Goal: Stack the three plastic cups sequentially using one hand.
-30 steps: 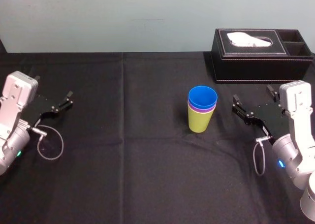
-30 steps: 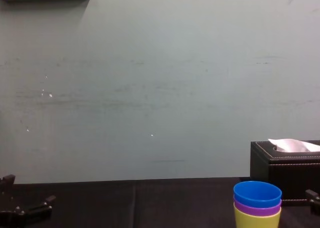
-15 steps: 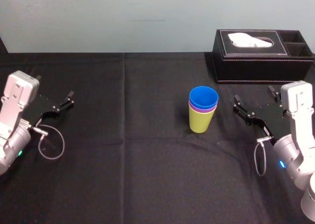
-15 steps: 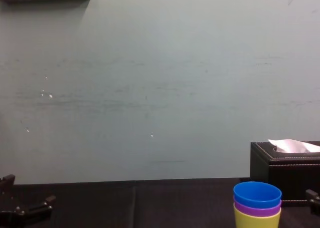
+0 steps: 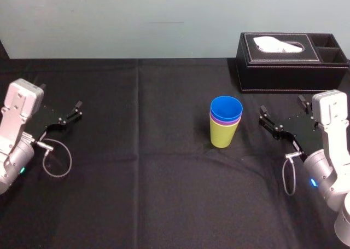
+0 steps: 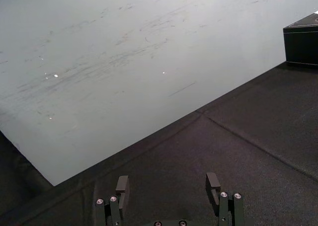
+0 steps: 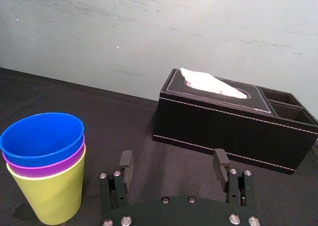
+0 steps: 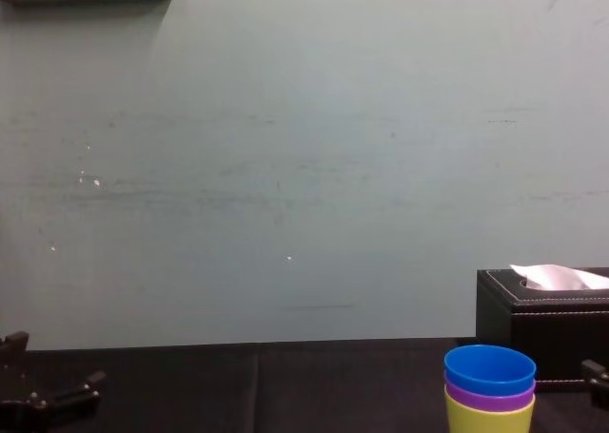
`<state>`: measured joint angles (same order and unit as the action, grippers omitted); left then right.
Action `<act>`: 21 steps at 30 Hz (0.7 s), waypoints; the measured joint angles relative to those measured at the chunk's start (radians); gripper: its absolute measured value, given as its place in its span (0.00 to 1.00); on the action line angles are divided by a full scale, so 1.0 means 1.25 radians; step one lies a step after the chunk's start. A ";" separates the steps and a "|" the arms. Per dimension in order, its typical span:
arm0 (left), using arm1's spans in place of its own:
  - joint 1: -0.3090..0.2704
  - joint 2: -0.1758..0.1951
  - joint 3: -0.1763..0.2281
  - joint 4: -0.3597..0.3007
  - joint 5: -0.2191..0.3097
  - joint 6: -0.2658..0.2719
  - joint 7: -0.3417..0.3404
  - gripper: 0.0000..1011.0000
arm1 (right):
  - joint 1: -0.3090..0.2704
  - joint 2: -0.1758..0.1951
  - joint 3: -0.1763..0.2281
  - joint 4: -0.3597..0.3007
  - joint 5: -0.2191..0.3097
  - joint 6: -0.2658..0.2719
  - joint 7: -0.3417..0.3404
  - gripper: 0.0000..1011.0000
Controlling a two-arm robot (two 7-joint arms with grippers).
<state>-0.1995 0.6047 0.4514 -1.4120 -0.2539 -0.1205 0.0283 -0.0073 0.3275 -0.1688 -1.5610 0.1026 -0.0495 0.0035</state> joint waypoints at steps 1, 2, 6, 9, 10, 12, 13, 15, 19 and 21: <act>0.000 0.000 0.000 0.000 0.000 0.000 0.000 1.00 | 0.000 0.000 0.000 0.000 0.000 0.000 0.000 0.99; 0.000 0.000 0.000 0.000 0.000 0.000 0.000 1.00 | 0.000 0.000 0.000 0.000 0.000 0.000 0.000 0.99; 0.000 0.000 0.000 0.000 0.000 0.000 0.000 1.00 | 0.000 0.000 0.000 0.000 0.000 0.000 0.000 0.99; 0.000 0.000 0.000 0.000 0.000 0.000 0.000 1.00 | 0.000 0.000 0.000 0.000 0.000 0.000 0.000 0.99; 0.000 0.000 0.000 0.000 0.000 0.000 0.000 1.00 | 0.000 0.000 0.000 0.000 0.000 0.000 0.000 0.99; 0.000 0.000 0.000 0.000 0.000 0.000 0.000 1.00 | 0.000 0.000 0.000 0.000 0.000 0.000 0.000 0.99; 0.000 0.000 0.000 0.000 0.000 0.000 0.000 1.00 | 0.000 0.000 0.000 0.000 0.000 0.000 0.000 0.99; 0.000 0.000 0.000 0.000 0.000 0.000 0.000 1.00 | 0.000 0.000 0.000 0.000 0.000 0.000 0.000 0.99; 0.000 0.000 0.000 0.000 0.000 0.000 0.000 1.00 | 0.000 0.000 0.000 0.000 0.000 0.000 0.000 0.99; 0.000 0.000 0.000 0.000 0.000 0.000 0.000 1.00 | 0.000 0.000 0.000 0.000 0.000 0.000 0.000 0.99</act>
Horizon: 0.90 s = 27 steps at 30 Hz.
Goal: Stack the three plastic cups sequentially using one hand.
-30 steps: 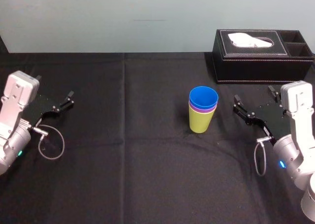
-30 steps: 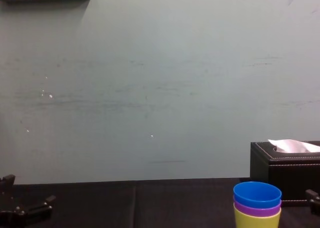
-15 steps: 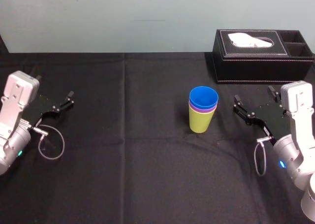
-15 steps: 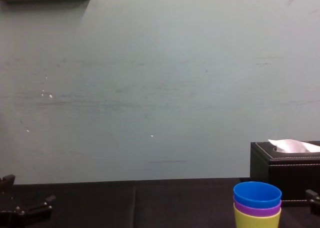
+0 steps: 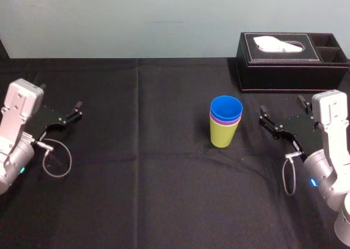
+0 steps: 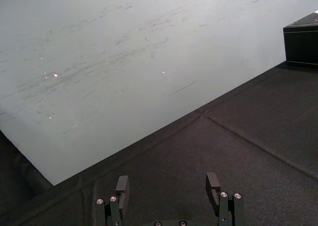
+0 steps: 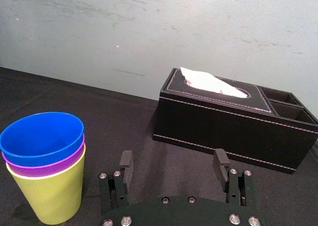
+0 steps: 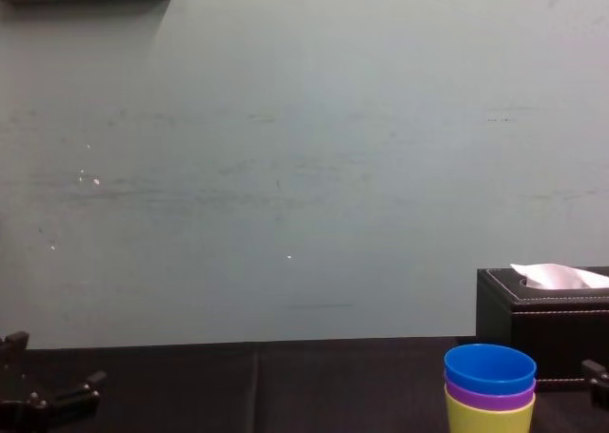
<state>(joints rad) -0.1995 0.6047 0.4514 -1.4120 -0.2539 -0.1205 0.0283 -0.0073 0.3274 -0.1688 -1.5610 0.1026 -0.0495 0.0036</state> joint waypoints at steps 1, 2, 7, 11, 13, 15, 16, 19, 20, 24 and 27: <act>0.000 0.000 0.000 0.000 0.000 0.000 0.000 1.00 | 0.000 0.000 0.000 0.000 0.000 0.000 0.000 0.99; 0.000 0.000 0.000 0.000 0.000 0.000 0.000 1.00 | 0.000 0.000 0.000 0.000 0.000 0.000 0.000 0.99; 0.000 0.000 0.000 0.000 0.000 0.000 0.000 1.00 | 0.000 0.000 0.000 0.000 0.000 0.000 0.000 0.99; 0.000 0.000 0.000 0.000 0.000 0.000 0.000 1.00 | 0.000 0.000 0.000 0.000 0.000 0.000 0.000 0.99; 0.000 0.000 0.000 0.000 0.000 0.000 0.000 1.00 | 0.000 0.000 0.000 0.000 0.000 0.000 0.000 0.99; 0.000 0.000 0.000 0.000 0.000 0.000 0.000 1.00 | 0.000 0.000 0.000 0.000 0.000 0.000 0.000 0.99; 0.000 0.000 0.000 0.000 0.000 0.000 0.000 1.00 | 0.000 0.000 0.000 0.000 0.000 0.000 0.000 0.99; 0.000 0.000 0.000 0.000 0.000 0.000 0.000 1.00 | 0.000 0.000 0.000 0.000 0.000 0.000 0.000 0.99; 0.000 0.000 0.000 0.000 0.000 0.000 0.000 1.00 | 0.000 0.000 0.000 0.000 0.000 0.000 0.000 0.99; 0.000 0.000 0.000 0.000 0.000 0.000 0.000 1.00 | 0.000 0.000 0.000 0.000 0.000 0.000 0.000 0.99; 0.000 0.000 0.000 0.000 0.000 0.000 0.000 1.00 | 0.000 0.000 0.000 0.000 0.000 0.000 0.000 0.99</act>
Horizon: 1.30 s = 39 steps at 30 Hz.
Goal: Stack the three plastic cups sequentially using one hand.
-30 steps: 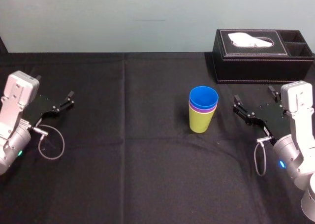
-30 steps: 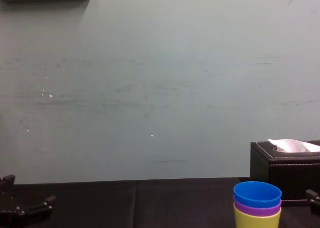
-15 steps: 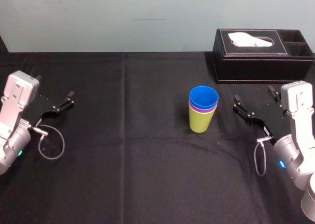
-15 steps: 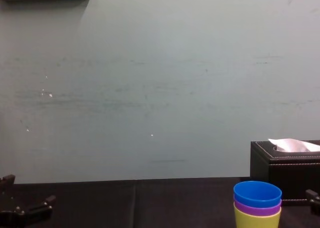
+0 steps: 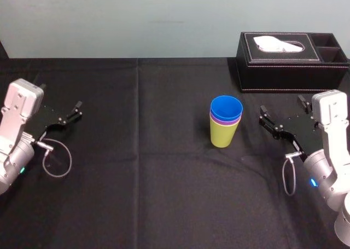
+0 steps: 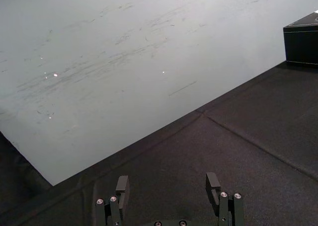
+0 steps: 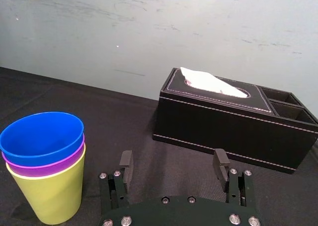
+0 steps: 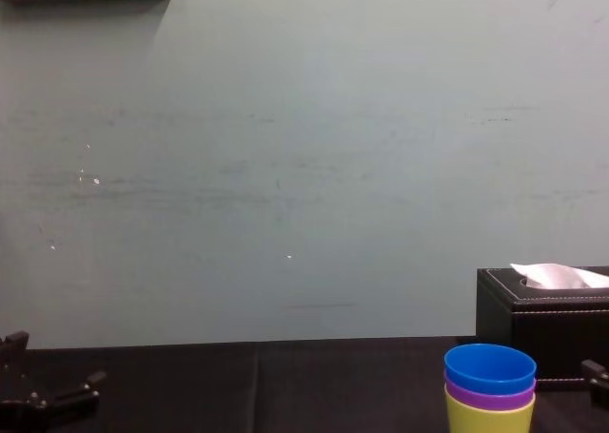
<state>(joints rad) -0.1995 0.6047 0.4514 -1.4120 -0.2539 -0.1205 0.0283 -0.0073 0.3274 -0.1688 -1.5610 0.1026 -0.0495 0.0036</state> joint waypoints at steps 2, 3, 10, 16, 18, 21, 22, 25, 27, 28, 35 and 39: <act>0.000 0.000 0.000 0.000 0.000 0.000 0.000 1.00 | 0.000 0.000 0.000 0.000 0.000 0.000 0.000 0.99; 0.000 0.000 0.000 0.000 0.000 0.000 0.000 1.00 | 0.000 0.000 0.000 0.000 0.000 0.000 0.000 0.99; 0.000 0.000 0.000 0.000 0.000 0.000 0.000 1.00 | 0.000 0.000 0.000 0.000 0.000 0.000 0.000 0.99; 0.000 0.000 0.000 0.000 0.000 0.000 0.000 1.00 | 0.000 0.000 0.000 0.000 0.000 0.000 0.000 0.99; 0.000 0.000 0.000 0.000 0.000 0.000 0.000 1.00 | 0.000 0.000 0.000 0.000 0.000 0.000 0.000 0.99; 0.000 0.000 0.000 0.000 0.000 0.000 0.000 1.00 | 0.000 0.000 0.000 0.000 0.000 0.000 0.000 0.99; 0.000 0.000 0.000 0.000 0.000 0.000 0.000 1.00 | 0.000 0.000 0.000 0.000 0.000 0.000 0.000 0.99; 0.000 0.000 0.000 0.000 0.000 0.000 0.000 1.00 | 0.000 0.000 0.000 0.000 0.000 0.000 0.000 0.99; 0.000 0.000 0.000 0.000 0.000 0.000 0.000 1.00 | 0.000 0.000 0.000 0.000 0.000 0.000 0.000 0.99; 0.000 0.000 0.000 0.000 0.000 0.000 0.000 1.00 | 0.000 0.000 0.000 0.000 0.000 0.000 0.000 0.99; 0.000 0.000 0.000 0.000 0.000 0.000 0.000 1.00 | 0.000 0.000 0.000 0.000 0.000 0.000 0.000 0.99; 0.000 0.000 0.000 0.000 0.000 0.000 0.000 1.00 | 0.000 0.000 0.000 0.000 0.000 0.000 0.000 0.99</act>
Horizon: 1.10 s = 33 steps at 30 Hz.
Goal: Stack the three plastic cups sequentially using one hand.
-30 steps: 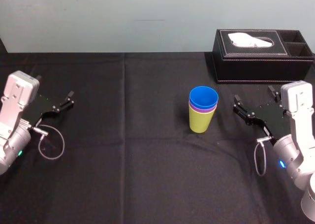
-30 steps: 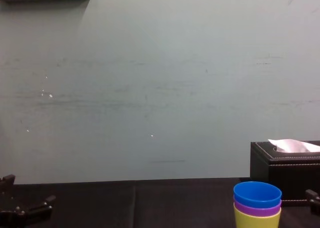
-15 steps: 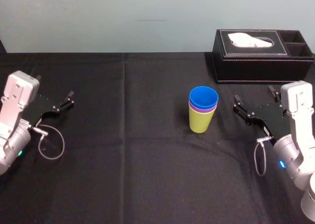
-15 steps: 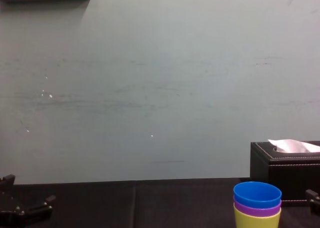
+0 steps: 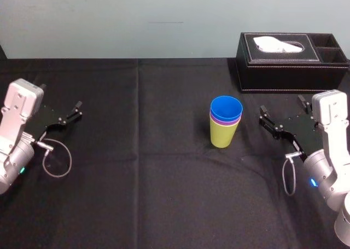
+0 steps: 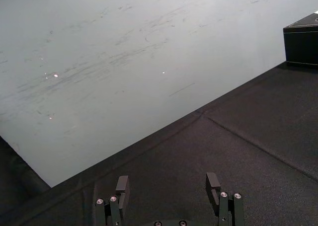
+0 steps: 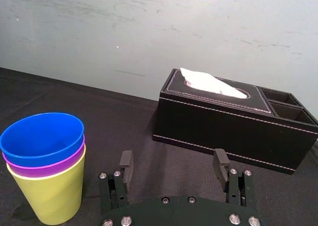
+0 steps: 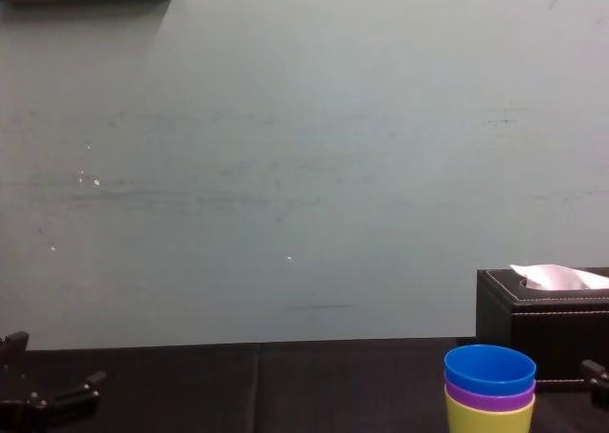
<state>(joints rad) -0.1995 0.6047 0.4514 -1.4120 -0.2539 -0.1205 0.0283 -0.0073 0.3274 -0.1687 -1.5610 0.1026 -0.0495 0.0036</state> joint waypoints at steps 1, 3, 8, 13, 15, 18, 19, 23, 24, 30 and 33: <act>0.000 0.000 0.000 0.000 0.000 0.000 0.000 1.00 | 0.000 0.000 0.000 0.000 0.000 0.000 0.000 0.99; 0.000 0.000 0.000 0.000 0.000 0.000 0.000 1.00 | 0.000 0.000 0.000 0.000 0.000 0.000 0.000 0.99; 0.000 0.000 0.000 0.000 0.000 0.000 0.000 1.00 | 0.000 0.000 0.000 0.000 0.000 0.000 0.000 0.99; 0.000 0.000 0.000 0.000 0.000 0.000 0.000 1.00 | 0.000 0.000 0.000 0.000 0.000 0.000 0.000 0.99; 0.000 0.000 0.000 0.000 0.000 0.000 0.000 1.00 | 0.000 0.000 0.000 0.000 0.000 0.000 0.000 0.99; 0.000 0.000 0.000 0.000 0.000 0.000 0.000 1.00 | 0.000 0.000 0.000 0.000 0.000 0.000 0.000 0.99; 0.000 0.000 0.000 0.000 0.000 0.000 0.000 1.00 | 0.000 0.000 0.000 0.000 0.000 0.000 0.000 0.99; 0.000 0.000 0.000 0.000 0.000 0.000 0.000 1.00 | 0.000 0.000 0.000 0.000 0.000 0.000 0.000 0.99; 0.000 0.000 0.000 0.000 0.000 0.000 0.000 1.00 | 0.000 0.000 0.000 0.000 0.000 0.000 0.000 0.99; 0.000 0.000 0.000 0.000 0.000 0.000 0.000 1.00 | 0.000 0.000 0.000 0.000 0.000 0.000 0.000 0.99; 0.000 0.000 0.000 0.000 0.000 0.000 0.000 1.00 | 0.000 0.000 0.000 0.000 0.000 0.000 0.000 0.99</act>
<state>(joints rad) -0.1995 0.6047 0.4513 -1.4120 -0.2539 -0.1205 0.0283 -0.0072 0.3274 -0.1687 -1.5610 0.1026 -0.0495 0.0036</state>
